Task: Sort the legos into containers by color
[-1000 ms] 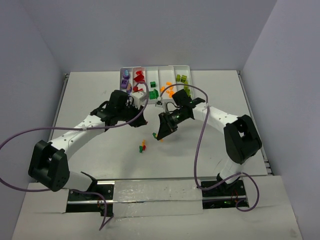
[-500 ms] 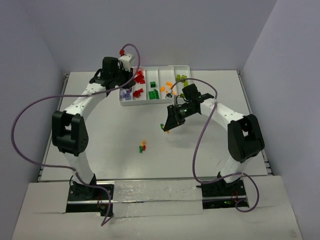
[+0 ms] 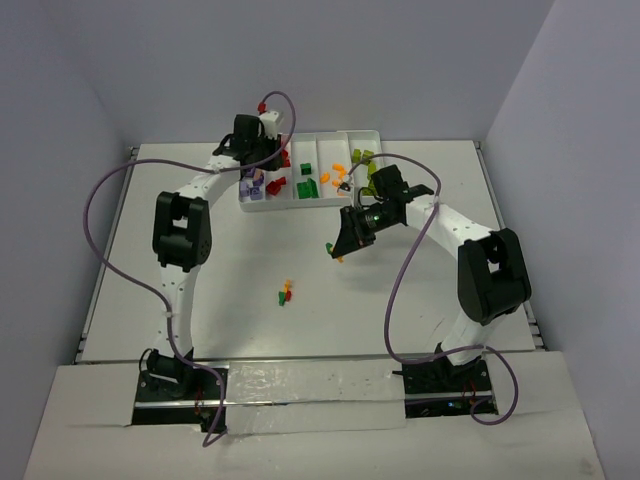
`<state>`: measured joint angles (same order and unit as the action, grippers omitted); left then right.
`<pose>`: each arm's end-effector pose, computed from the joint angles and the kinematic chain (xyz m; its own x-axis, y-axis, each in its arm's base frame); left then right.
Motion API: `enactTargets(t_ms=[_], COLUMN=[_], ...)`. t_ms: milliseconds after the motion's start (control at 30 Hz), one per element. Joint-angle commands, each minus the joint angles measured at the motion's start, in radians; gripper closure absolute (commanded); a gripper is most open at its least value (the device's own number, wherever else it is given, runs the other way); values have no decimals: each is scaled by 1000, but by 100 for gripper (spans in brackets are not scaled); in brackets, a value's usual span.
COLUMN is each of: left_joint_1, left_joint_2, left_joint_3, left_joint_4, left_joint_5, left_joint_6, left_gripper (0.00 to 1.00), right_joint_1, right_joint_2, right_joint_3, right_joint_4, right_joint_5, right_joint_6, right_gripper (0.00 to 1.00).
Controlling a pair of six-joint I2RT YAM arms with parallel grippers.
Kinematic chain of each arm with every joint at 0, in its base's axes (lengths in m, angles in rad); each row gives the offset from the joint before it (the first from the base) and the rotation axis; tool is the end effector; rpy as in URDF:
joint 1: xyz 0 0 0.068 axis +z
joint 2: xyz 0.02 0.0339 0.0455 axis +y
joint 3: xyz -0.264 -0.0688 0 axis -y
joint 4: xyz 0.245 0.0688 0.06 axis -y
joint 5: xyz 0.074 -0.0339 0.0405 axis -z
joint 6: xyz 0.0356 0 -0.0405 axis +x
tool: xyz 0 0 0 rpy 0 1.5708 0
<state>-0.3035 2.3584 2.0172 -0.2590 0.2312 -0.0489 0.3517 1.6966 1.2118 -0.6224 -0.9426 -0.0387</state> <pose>0.5202 -0.1715 0.2130 -0.5614 0.1260 -0.8179 0.4445 0.8796 -0.1696 0.3095 0.1443 0.2294 -0.8181 -0.3244 -0.4748 -0.5742 0.4148 0.7058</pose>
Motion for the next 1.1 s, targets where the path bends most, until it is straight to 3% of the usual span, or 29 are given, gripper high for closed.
enactTargets(t_ms=[0, 33, 133, 333, 433, 567, 667, 733, 800, 900, 1067], left_joint_1=[0, 0, 0, 0, 2, 3, 19, 27, 26, 26, 26], left_joint_2=[40, 42, 47, 45, -45, -159, -329, -509, -638, -774, -852], left_joint_3=[80, 80, 83, 111, 47, -25, -132, -336, -491, -654, -800], left_joint_4=[-3, -3, -7, -66, -40, -34, -48, 17, 80, 119, 129], left_joint_5=[-41, -45, -71, -112, -78, -12, 196, 451, 595, 729, 899], left_joint_6=[-12, -12, -9, 7, 5, -8, -46, -76, -113, -140, -272], left_gripper=[86, 85, 65, 40, 35, 36, 40, 40, 39, 38, 38], right_joint_1=[-10, -11, -11, -10, -11, -11, -10, -10, -10, -8, -1], right_joint_2=[-41, -41, -39, -37, -37, -29, -30, -35, -34, -25, -35], right_joint_3=[53, 55, 65, 100, 116, 133, 144, 144, 147, 143, 130], right_joint_4=[-5, -5, -8, -17, -8, 9, 36, 56, 68, 89, 89], right_joint_5=[-5, -5, -6, -8, -5, -13, -26, -41, -87, -144, -295], right_joint_6=[-12, -11, -9, -7, 0, 13, 22, 36, 37, 78, 35], right_gripper=[100, 100, 100, 100, 100, 100, 100, 100, 100, 100, 100])
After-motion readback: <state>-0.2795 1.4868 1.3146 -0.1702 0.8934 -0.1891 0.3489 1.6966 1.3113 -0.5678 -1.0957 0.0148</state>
